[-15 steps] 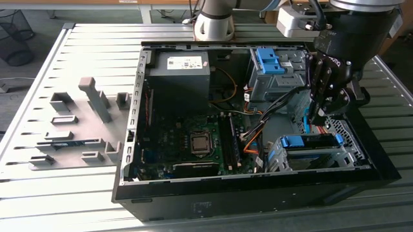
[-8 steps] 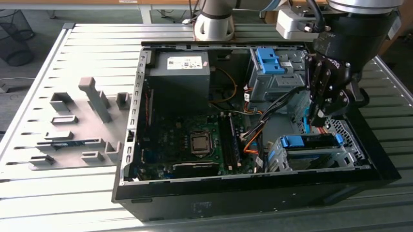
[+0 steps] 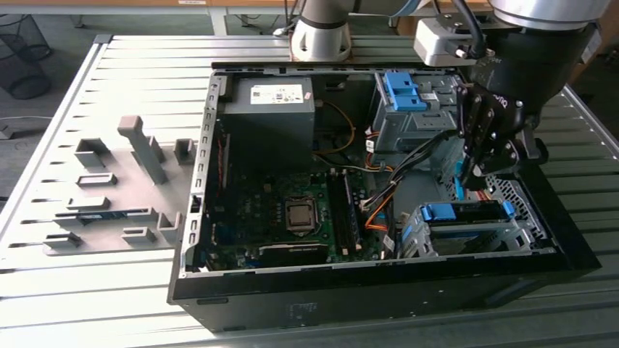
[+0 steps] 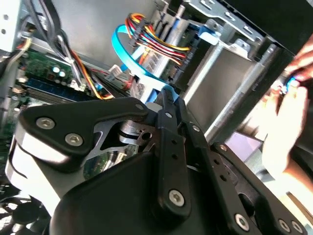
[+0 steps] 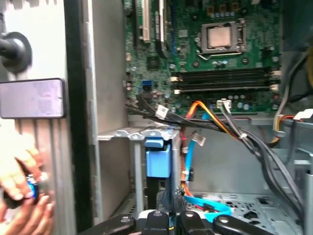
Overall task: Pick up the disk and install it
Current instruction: 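Insert the second disk wire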
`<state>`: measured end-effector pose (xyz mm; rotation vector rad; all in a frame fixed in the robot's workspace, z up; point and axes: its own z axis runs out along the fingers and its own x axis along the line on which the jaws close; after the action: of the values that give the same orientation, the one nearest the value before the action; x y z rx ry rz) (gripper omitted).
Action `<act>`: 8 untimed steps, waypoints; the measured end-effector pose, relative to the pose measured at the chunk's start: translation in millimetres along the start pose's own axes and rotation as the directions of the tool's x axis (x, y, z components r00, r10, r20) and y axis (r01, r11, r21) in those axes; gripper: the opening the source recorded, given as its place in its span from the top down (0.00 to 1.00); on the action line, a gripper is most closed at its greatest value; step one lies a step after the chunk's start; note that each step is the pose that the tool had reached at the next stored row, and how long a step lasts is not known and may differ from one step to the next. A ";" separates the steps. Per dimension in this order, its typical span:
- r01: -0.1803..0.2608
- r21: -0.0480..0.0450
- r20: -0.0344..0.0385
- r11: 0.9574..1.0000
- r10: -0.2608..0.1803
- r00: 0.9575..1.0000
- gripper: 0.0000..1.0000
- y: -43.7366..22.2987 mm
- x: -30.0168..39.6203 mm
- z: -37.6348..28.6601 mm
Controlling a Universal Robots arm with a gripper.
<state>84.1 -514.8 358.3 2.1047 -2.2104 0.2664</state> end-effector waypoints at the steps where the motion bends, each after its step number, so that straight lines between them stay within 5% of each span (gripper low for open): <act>1: -0.001 -0.001 0.014 1.000 0.001 1.000 0.84 0.0 0.6 0.4; 4: -0.004 -0.004 0.065 1.000 0.004 0.998 0.84 -0.1 3.1 1.4; 6: -0.005 -0.005 0.083 1.000 0.005 0.997 0.84 -0.2 5.7 2.8; 8: -0.006 -0.005 0.092 1.000 0.006 0.996 0.84 -0.2 9.8 4.7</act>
<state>84.1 -525.3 355.4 2.1500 -2.2647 0.1678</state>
